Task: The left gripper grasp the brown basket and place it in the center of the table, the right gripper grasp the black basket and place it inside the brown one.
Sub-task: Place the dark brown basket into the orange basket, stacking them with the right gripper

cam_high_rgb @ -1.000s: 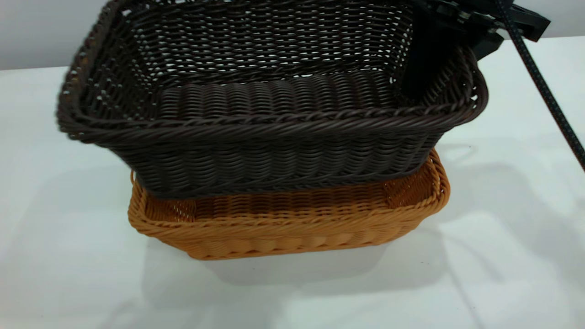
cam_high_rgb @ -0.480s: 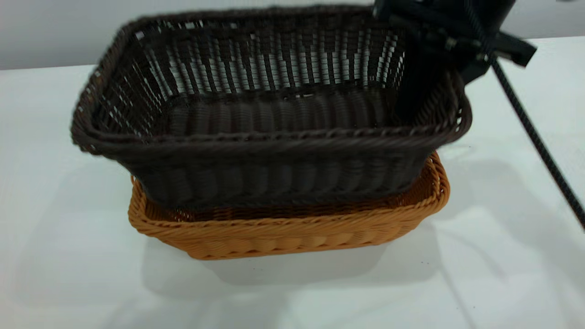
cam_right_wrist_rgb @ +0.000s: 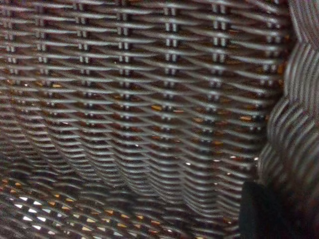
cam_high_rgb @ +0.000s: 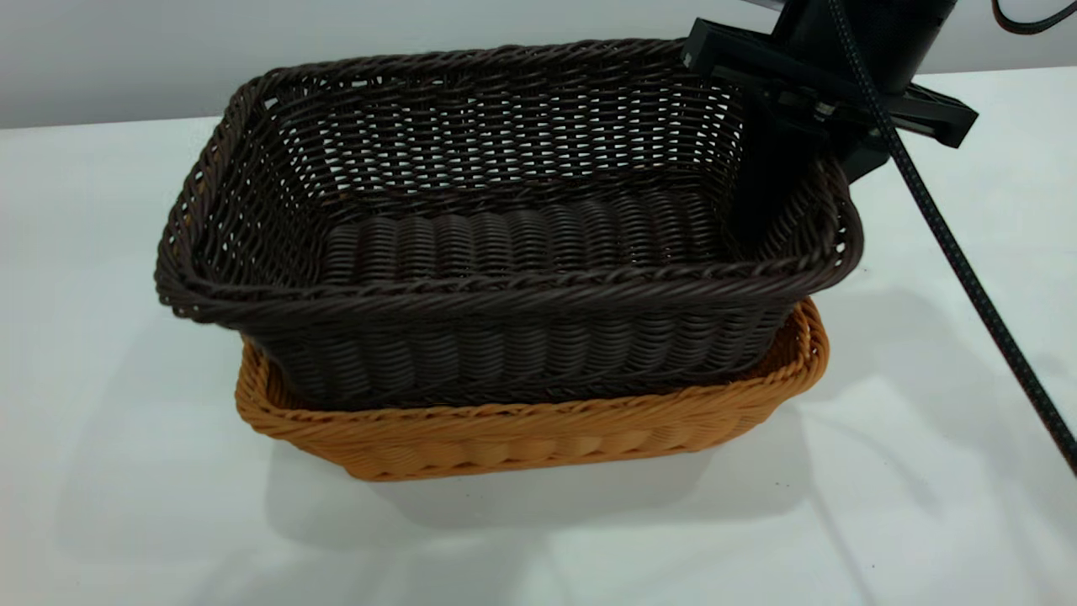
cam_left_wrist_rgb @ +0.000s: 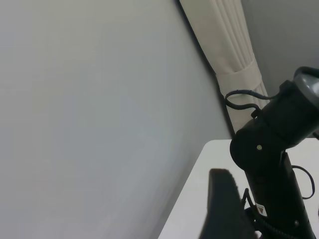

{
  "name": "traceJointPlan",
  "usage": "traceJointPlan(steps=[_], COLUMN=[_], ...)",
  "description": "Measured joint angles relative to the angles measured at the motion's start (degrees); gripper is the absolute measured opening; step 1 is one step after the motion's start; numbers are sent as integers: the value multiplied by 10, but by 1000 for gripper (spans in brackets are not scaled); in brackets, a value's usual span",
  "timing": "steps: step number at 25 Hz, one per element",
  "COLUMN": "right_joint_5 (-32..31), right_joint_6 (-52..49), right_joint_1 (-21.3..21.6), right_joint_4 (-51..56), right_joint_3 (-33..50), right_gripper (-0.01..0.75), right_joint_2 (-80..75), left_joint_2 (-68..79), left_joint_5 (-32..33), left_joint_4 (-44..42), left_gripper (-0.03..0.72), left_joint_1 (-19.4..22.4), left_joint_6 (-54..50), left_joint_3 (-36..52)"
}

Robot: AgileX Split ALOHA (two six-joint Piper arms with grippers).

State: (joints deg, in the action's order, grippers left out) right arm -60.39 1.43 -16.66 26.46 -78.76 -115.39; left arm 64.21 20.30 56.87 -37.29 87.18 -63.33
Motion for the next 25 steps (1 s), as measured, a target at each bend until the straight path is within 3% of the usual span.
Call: traceJointPlan(steps=[14,17,23,25], right_joint_5=[-6,-10,-8,-2], right_joint_6=[41,55,58,58], right_joint_1=[0,0,0,0], right_joint_4=[8,10,7,5], right_joint_3=[0,0,0,0], right_gripper=[148,253,584,651], right_joint_2=[0,0,0,0], left_joint_2=[0,0,0,0], left_joint_5=[1,1,0,1], left_joint_4=[0,0,0,0], left_gripper=[386,386,386,386], left_joint_1=[0,0,0,0], left_joint_6=[-1,-1,-1,-1], left_joint_3=[0,0,0,0])
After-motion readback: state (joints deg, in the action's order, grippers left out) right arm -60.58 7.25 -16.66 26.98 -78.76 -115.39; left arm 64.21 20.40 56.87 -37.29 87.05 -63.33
